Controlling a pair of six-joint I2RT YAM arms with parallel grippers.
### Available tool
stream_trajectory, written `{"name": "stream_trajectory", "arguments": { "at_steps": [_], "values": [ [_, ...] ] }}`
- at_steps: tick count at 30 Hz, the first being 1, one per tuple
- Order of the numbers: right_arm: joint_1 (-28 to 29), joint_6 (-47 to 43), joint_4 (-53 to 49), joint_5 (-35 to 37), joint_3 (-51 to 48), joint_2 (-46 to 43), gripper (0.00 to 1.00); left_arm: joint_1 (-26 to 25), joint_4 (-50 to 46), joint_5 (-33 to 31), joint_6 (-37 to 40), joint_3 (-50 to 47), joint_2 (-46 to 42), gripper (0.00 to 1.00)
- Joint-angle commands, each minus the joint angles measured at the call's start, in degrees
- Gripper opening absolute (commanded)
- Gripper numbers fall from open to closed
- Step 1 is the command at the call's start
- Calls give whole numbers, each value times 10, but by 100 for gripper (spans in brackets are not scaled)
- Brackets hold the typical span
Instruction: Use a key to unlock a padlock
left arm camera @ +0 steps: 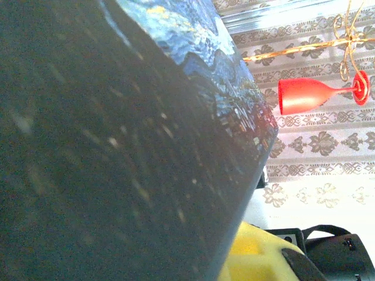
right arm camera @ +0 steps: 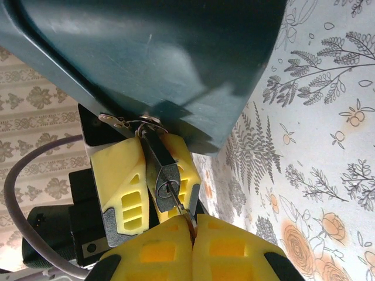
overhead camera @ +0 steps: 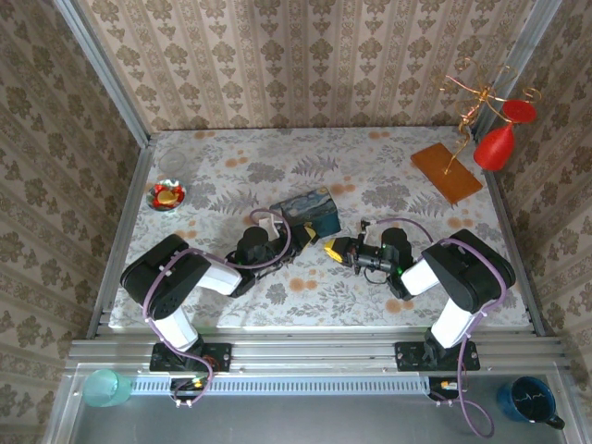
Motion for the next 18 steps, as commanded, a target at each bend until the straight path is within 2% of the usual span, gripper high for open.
{"name": "stream_trajectory", "arguments": {
  "at_steps": [1, 7, 14, 18],
  "values": [
    [1, 29, 14, 30, 40, -6, 0, -30, 82, 79, -6, 29, -19, 0],
    [10, 44, 14, 29, 49, -1, 0, -38, 84, 77, -6, 33, -19, 0],
    [-22, 45, 13, 23, 46, 2, 0, -51, 76, 80, -3, 45, -30, 0],
    [-21, 49, 13, 19, 56, 9, 0, -56, 75, 79, -3, 48, -30, 0]
  ]
}}
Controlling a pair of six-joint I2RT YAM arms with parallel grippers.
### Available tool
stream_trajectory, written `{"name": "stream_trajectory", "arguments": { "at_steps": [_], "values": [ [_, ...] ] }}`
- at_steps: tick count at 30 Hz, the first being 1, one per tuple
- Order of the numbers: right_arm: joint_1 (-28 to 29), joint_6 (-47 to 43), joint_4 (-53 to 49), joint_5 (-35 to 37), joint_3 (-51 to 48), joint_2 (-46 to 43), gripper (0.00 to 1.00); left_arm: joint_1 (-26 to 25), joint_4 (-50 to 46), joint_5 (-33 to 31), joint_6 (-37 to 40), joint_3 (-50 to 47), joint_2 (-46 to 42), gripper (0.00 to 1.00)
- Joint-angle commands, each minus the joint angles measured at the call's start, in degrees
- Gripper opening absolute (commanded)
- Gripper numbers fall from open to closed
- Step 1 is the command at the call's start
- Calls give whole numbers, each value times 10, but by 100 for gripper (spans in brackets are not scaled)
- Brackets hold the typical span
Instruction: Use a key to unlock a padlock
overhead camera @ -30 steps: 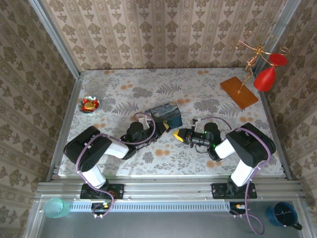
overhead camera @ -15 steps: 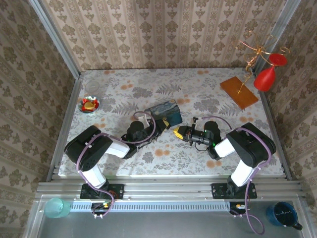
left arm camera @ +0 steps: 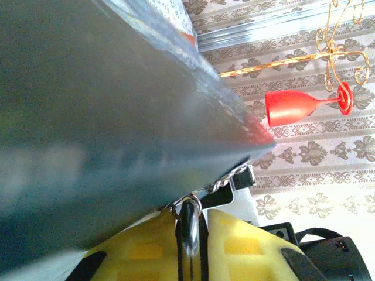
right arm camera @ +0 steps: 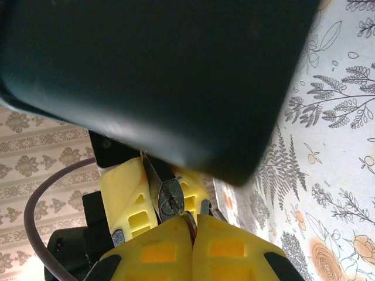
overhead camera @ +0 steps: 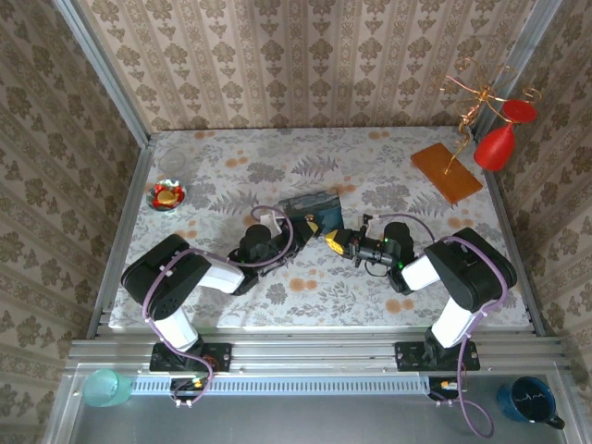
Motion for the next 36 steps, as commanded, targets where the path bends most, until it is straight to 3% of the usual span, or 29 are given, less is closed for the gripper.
{"name": "stream_trajectory", "arguments": {
  "at_steps": [1, 15, 27, 29, 33, 36],
  "values": [
    [0, 11, 12, 26, 33, 9, 0, -45, 70, 109, -2, 30, -29, 0],
    [19, 9, 11, 29, 48, -9, 0, -55, 60, 110, -3, 47, -14, 0],
    [22, 1, 2, 35, 54, -11, 0, -60, -15, 104, 26, 45, -30, 0],
    [22, -8, -7, 36, 50, -13, 6, -59, -48, 98, 40, 46, -42, 0],
    [19, -53, -58, 35, 36, -36, 30, -49, -136, 64, 66, 34, -79, 0],
    [19, -169, -234, 55, 33, -106, 47, -30, -215, 18, 77, 12, -112, 0]
  ]
}}
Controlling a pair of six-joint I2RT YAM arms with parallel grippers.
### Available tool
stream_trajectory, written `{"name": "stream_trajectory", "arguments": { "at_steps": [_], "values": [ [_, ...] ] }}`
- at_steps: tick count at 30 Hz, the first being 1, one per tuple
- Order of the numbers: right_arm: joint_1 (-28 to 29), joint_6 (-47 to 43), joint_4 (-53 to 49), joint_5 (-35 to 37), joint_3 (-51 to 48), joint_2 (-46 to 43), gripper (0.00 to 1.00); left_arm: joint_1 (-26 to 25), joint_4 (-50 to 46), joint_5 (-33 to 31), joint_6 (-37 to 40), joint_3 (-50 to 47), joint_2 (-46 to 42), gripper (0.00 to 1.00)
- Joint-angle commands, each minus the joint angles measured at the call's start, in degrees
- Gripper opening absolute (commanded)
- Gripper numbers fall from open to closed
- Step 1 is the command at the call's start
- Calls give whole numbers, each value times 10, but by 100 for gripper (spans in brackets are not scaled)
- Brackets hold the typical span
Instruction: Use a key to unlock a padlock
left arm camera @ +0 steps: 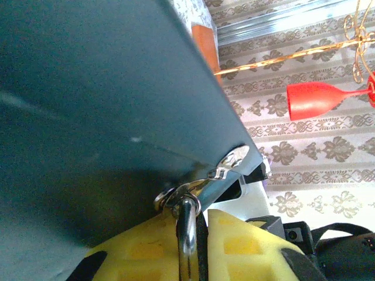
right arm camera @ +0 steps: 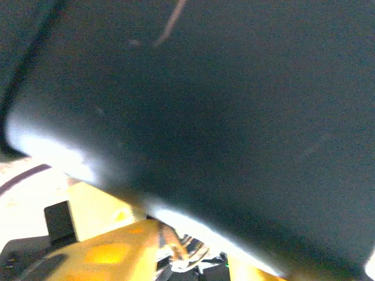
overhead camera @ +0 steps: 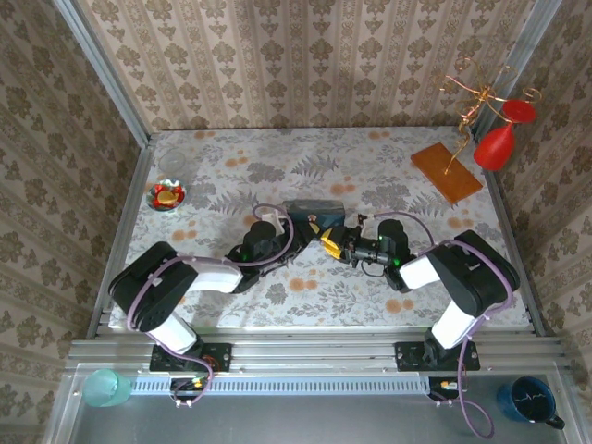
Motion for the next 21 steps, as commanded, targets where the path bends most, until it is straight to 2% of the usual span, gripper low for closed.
{"name": "stream_trajectory", "arguments": {
  "at_steps": [1, 4, 6, 11, 14, 21],
  "values": [
    [1, -158, -191, 61, 15, -98, 50, -8, -68, 35, 45, -12, -47, 0],
    [10, -277, -387, 128, 16, -210, 60, 8, -94, 32, 62, -16, -57, 0],
    [15, -342, -484, 155, 21, -276, 61, 11, -103, 29, 70, -15, -58, 0],
    [58, -481, -631, 252, 37, -390, 59, 11, -135, 27, 87, -5, -59, 0],
    [121, -562, -640, 328, 27, -430, 57, 10, -157, 29, 95, 5, -60, 0],
    [227, -750, -481, 424, -62, -462, 54, 0, -167, 26, 89, 0, -78, 0]
  ]
}}
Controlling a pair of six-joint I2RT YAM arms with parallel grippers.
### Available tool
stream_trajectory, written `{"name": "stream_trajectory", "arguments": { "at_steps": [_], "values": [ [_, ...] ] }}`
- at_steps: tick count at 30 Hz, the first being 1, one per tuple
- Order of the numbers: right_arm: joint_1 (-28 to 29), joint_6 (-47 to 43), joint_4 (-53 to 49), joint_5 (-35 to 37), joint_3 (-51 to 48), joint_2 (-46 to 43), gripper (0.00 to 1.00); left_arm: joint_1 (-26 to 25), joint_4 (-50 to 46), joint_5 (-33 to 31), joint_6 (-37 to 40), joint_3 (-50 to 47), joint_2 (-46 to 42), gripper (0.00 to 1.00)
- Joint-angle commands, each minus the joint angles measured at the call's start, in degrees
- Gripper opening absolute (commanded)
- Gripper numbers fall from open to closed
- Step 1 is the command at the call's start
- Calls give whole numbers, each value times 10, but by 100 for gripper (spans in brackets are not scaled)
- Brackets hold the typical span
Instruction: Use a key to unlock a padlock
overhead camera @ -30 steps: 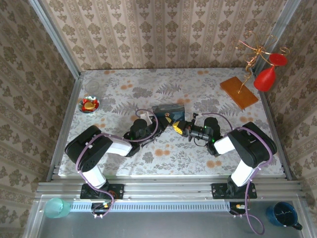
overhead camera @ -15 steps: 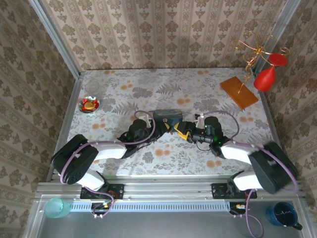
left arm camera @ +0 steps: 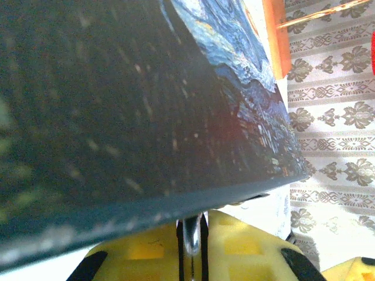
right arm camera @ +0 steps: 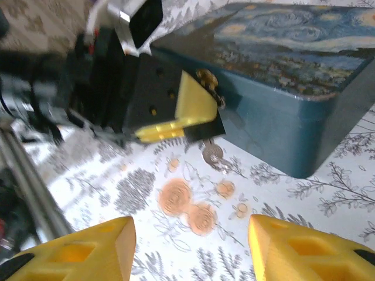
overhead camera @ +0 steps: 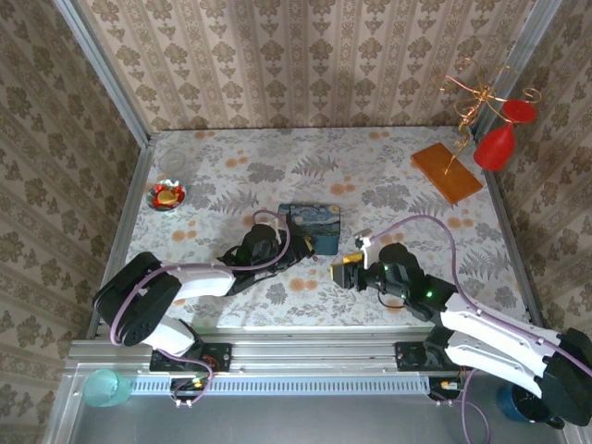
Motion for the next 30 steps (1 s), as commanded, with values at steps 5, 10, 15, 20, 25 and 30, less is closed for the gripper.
{"name": "stream_trajectory", "arguments": {
  "at_steps": [5, 10, 15, 20, 25, 30],
  "values": [
    [71, -212, 194, 142, -81, -7, 59, -11, -3, 0, 11, 3, -39, 0],
    [107, -264, 230, 152, -78, 25, 59, -25, 20, -7, 2, -9, -41, 0],
    [134, -308, 284, 214, -71, 94, 58, -34, 44, -9, -10, -19, -35, 0],
    [143, -319, 349, 235, -64, 150, 58, -50, 91, -4, -23, -23, -15, 0],
    [143, -338, 356, 267, -39, 216, 58, -55, 116, -1, -32, -30, -4, 0],
    [143, -324, 403, 300, -42, 258, 56, -56, 125, 2, -34, -39, -8, 0]
  ]
}}
